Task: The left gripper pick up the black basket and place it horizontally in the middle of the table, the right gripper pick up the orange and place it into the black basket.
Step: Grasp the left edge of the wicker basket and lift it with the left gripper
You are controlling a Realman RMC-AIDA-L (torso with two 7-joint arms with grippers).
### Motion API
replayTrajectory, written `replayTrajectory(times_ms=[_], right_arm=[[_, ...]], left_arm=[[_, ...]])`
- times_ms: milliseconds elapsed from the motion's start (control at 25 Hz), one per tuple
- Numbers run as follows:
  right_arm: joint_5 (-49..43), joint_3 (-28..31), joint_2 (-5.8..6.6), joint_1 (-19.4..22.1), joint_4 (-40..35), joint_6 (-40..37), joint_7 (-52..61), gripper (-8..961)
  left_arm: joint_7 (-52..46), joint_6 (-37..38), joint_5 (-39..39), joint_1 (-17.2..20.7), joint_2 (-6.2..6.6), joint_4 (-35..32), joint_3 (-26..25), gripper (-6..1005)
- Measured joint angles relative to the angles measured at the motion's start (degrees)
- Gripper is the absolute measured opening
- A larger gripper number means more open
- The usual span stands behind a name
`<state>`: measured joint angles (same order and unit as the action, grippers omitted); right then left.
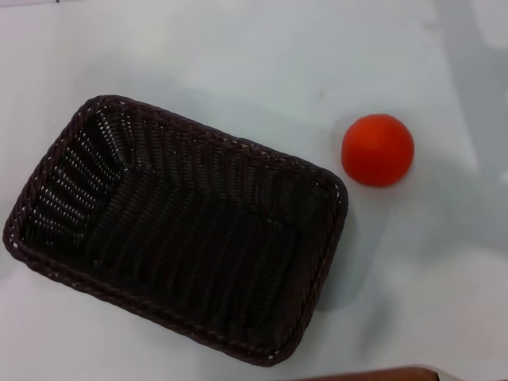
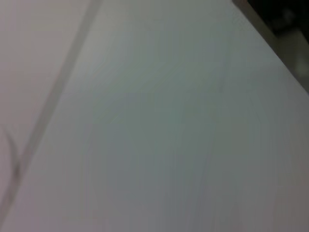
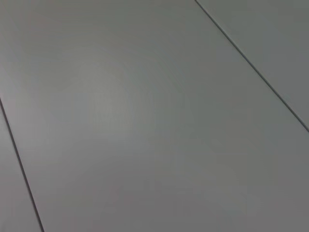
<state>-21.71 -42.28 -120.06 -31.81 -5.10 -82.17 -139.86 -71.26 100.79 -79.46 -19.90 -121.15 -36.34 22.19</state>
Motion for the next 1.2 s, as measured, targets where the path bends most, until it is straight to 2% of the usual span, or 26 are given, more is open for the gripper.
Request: replayTrajectory(times_ms=[200,360,480,600,680,840,1200], right_arm=[[0.0,0.2,0.00,0.3,0.0,0.0,0.0,884],[0.0,0.6,0.00,0.3,0.1,0.1,0.0,884],[0.0,0.7,0.00,0.1,0.1,0.7,0.0,884],[0.0,0.7,0.00,0.0,0.1,1.1,0.0,884],[0.0,0.7,0.00,-0.1,0.1,1.3,0.0,884],[0.0,0.7,0.00,-0.1,0.2,1.5,0.0,884],[0.0,0.8,0.00,-0.1,0.9,1.6,0.1,884]], left_arm=[[-15.1,0.7,-10.6,0.6,0.44,-14.6,0.5,508],[-25.5,1.7,-20.6,0.6,0.22,-26.4,2.5,509],[-32.0,1.7,-27.0,0.5,-0.19,-33.6,5.5,589],[-37.9,1.7,-32.9,0.2,-0.53,-39.2,8.9,725],[-41.1,1.6,-36.3,0.0,-0.64,-41.7,10.7,815],[-48.1,2.1,-45.0,-1.6,-0.66,-45.3,14.1,834],[-56.3,2.4,-55.4,-3.9,-1.43,-48.2,17.9,831]])
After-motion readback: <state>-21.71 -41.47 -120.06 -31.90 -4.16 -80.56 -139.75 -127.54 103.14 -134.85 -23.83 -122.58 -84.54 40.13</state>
